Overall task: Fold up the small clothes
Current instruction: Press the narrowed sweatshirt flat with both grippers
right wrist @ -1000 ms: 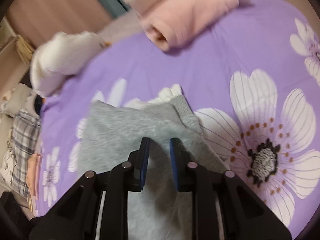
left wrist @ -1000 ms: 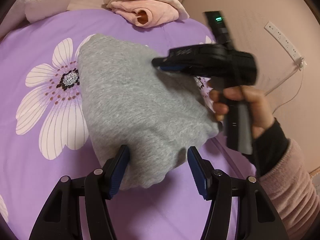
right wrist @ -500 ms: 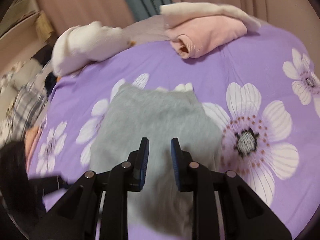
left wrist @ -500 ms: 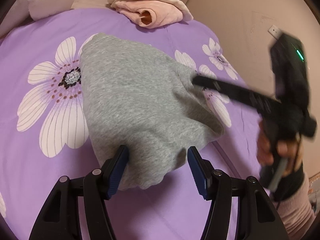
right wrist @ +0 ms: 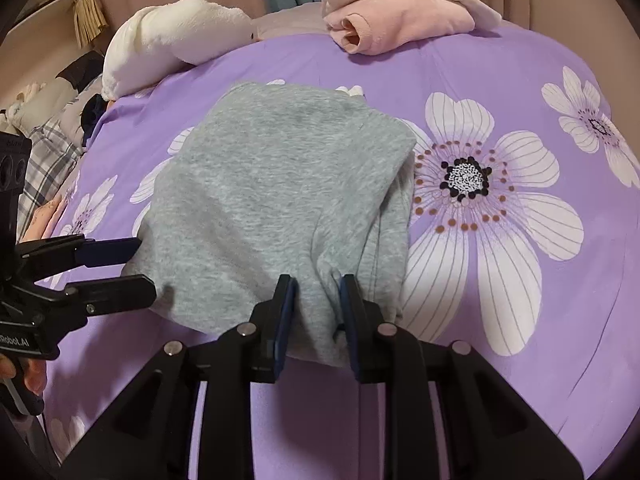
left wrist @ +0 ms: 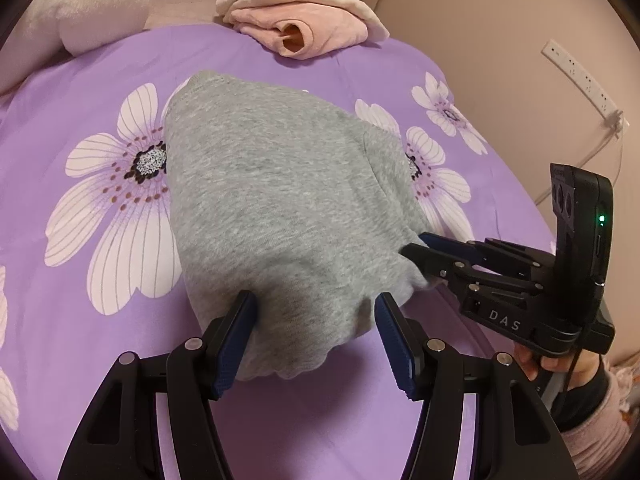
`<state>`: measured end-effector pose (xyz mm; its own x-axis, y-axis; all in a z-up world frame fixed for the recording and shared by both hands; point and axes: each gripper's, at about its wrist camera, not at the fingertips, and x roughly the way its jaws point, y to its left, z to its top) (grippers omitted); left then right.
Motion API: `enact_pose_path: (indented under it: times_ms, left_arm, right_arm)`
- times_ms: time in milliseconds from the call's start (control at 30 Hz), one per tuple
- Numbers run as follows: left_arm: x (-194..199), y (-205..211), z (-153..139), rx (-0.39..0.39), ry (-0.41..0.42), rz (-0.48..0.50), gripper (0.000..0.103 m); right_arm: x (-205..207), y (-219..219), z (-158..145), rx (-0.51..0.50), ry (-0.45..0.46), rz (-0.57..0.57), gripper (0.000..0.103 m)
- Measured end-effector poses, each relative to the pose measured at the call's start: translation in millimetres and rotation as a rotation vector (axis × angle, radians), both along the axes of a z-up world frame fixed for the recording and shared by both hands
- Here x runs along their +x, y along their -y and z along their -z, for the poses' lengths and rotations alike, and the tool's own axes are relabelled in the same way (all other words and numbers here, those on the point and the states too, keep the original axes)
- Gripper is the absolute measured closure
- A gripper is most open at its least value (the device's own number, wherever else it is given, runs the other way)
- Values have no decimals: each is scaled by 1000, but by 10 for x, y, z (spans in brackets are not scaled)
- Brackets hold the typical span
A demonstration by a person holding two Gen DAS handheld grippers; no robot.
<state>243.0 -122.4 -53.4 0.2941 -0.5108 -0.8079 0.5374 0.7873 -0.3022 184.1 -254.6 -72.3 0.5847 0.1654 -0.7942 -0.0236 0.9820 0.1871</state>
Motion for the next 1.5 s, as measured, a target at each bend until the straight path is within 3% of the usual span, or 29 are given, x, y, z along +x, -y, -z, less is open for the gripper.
enact_pose_path:
  times_ms: [400, 567, 767, 967, 1167, 1367, 1500]
  left_arm:
    - [-24, -20, -40, 8, 14, -17, 43]
    - [-43, -180, -151, -50, 5, -52, 43]
    - [-75, -301, -187, -32, 35, -87, 43]
    - [-28, -364, -224, -28, 57, -130, 43]
    - [113, -349, -189, -14, 56, -173, 43]
    - [229, -224, -34, 36, 26, -179, 43]
    - [227, -171, 46, 73, 27, -165, 43]
  right_arm:
    - [-50, 9, -13, 46, -6, 29, 78]
    - [-65, 56, -14, 80, -9, 34, 76]
    - [-101, 96, -20, 121, -1, 43, 74]
    - [-200, 127, -121, 138, 52, 65, 73]
    - [-281, 53, -342, 119, 171, 28, 72]
    - [-121, -75, -181, 49, 111, 0, 78]
    - [-68, -11, -33, 55, 58, 25, 78]
